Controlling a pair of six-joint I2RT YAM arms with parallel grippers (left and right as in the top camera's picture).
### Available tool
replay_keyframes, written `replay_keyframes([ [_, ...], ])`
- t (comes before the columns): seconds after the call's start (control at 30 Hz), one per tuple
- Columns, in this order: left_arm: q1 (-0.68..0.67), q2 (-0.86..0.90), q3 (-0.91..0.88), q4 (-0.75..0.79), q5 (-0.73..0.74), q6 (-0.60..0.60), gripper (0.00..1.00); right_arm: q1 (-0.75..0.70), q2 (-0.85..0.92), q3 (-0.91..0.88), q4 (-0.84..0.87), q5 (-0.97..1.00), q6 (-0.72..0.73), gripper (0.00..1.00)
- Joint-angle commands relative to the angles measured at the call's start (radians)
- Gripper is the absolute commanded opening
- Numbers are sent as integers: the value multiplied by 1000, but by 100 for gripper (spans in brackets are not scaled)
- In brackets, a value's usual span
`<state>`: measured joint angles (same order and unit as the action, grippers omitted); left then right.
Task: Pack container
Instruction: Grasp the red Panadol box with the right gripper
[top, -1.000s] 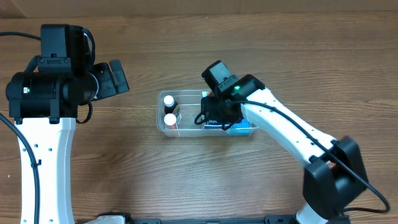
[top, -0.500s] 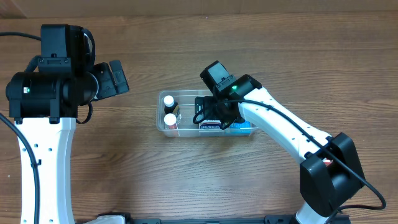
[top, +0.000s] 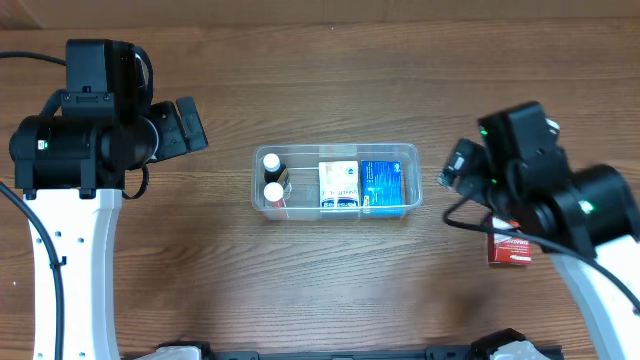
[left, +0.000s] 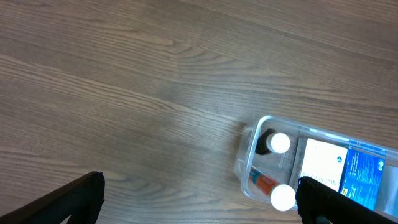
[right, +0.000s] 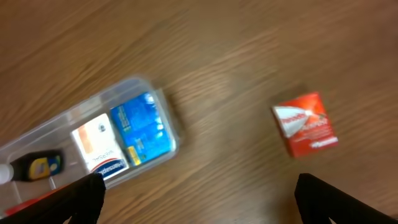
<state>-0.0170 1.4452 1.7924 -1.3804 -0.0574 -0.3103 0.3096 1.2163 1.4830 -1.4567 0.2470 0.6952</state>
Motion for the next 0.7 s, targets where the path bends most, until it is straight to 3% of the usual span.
replay_keyframes([
  [0.0, 5, 2, 15, 4, -13, 19, 100, -137, -79, -129, -12, -37, -52, 100],
  [0.13, 5, 2, 15, 4, -13, 19, 100, -397, -75, -336, 87, -241, -195, 100],
  [0.27, 5, 2, 15, 10, -13, 19, 100, -622, 43, -457, 189, -276, -437, 100],
  [0.43, 5, 2, 15, 17, -13, 19, 100, -652, 294, -458, 285, -294, -574, 100],
  [0.67, 5, 2, 15, 18, -13, 19, 100, -652, 549, -458, 341, -290, -596, 100],
])
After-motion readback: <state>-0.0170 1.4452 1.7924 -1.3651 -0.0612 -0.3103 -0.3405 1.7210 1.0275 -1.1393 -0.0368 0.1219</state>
